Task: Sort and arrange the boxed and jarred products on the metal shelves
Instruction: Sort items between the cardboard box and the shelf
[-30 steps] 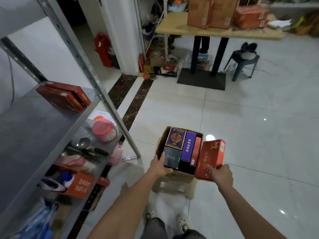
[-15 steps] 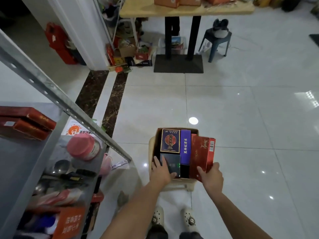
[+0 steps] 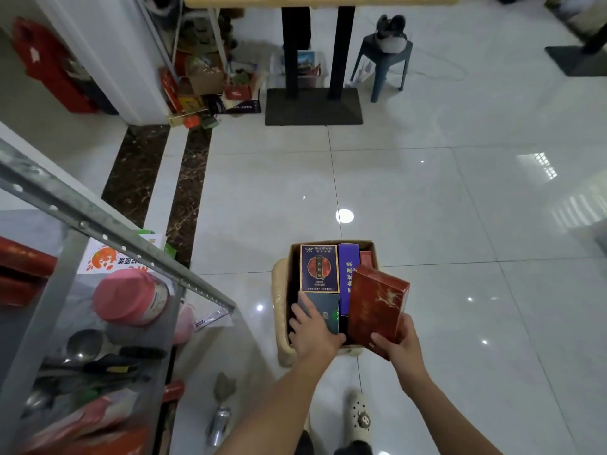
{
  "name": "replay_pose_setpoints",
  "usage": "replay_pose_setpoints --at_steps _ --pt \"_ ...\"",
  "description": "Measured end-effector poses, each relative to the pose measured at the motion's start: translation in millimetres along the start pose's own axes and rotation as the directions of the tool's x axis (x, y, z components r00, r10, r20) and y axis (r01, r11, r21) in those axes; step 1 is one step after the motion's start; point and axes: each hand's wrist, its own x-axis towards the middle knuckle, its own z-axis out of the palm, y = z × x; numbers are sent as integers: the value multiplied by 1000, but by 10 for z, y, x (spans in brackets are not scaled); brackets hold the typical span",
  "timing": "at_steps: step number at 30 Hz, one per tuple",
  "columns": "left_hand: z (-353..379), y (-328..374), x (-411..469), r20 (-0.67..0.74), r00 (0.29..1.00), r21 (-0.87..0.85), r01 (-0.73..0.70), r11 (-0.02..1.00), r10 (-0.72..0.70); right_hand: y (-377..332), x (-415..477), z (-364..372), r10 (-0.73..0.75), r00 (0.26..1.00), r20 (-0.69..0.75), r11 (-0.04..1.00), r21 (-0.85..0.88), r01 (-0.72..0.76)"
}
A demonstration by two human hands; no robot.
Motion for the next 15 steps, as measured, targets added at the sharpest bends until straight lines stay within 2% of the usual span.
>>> replay_pose_setpoints --at_steps 4,6,7,9,12,15 --pt "-109 -142 -11 -9 998 -72 -70 995 70 -120 94 -24 8 985 175 997 -71 4" --pt "-140 -148 -23 -26 997 -82 -81 993 79 -144 139 25 -16 980 199 979 -195 56" --pt "-147 -138 -30 -32 997 -87 -80 993 77 -134 164 46 -55 981 185 929 -350 118" --pt "-164 -118 -46 -34 997 -99 -76 992 73 -118 224 53 -133 979 156 758 -620 202" --pt "-174 -119 -56 -33 997 -102 -69 992 66 -140 286 6 -184 962 201 653 -706 272" --pt "-136 -102 -76 -48 996 -58 -80 995 77 -202 328 -34 -115 936 332 555 -760 338"
